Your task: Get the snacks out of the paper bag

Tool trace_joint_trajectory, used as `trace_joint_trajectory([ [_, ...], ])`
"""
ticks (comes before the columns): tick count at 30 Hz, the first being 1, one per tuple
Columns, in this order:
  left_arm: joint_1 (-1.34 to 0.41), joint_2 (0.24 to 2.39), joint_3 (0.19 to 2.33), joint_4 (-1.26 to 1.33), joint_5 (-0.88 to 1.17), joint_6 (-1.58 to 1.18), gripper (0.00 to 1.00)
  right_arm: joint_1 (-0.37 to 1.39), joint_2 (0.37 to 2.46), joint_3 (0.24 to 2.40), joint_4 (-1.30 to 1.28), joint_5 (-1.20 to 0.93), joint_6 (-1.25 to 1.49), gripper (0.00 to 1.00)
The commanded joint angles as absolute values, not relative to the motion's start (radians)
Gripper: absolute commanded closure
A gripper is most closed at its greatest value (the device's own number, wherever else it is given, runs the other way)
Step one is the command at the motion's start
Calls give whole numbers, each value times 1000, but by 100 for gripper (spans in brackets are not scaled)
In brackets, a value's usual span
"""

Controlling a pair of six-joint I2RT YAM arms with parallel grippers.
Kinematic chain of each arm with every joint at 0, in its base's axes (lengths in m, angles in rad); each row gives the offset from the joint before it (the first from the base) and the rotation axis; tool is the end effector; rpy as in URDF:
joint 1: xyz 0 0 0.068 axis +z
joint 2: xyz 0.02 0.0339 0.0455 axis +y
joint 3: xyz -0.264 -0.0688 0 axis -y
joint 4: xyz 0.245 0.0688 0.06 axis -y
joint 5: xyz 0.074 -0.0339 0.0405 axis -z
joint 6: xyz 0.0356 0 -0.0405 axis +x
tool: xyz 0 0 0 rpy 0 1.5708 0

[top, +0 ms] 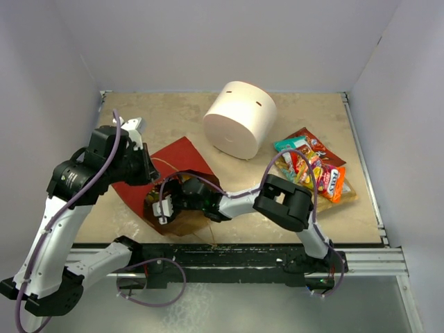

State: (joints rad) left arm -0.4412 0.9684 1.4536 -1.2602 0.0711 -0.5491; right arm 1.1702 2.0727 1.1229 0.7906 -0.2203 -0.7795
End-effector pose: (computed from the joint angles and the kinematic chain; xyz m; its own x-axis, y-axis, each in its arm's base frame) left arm 0.1232 -0.0610 0.4217 -0.7860 -0.2046 -0.5835 0.0723 0.9068 -0.4153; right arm 0.1667 0.4135 0.1634 0.6468 -0.2317 -0.7266 -0.7424 0.0267 -0.6694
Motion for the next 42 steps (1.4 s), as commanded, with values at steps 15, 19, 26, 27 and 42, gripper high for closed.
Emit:
trace_joint_trajectory([
  [15,-445,980,1518,-1313,106,-456,100,1119,2319,1325,983,-53,-792,43],
  [19,-445,985,1541,-1335,95,-442,100,1106,2329,1344,967,-32,-793,61],
  [26,-445,983,1563,-1354,66,-435,100,1101,2297,1377,905,-53,-780,93],
  [27,-445,983,1562,-1351,66,-437,100,1102,2286,1377,900,-54,-768,95],
  [42,-445,974,1528,-1265,4,-513,100,1126,2011,1213,774,-261,-547,100],
])
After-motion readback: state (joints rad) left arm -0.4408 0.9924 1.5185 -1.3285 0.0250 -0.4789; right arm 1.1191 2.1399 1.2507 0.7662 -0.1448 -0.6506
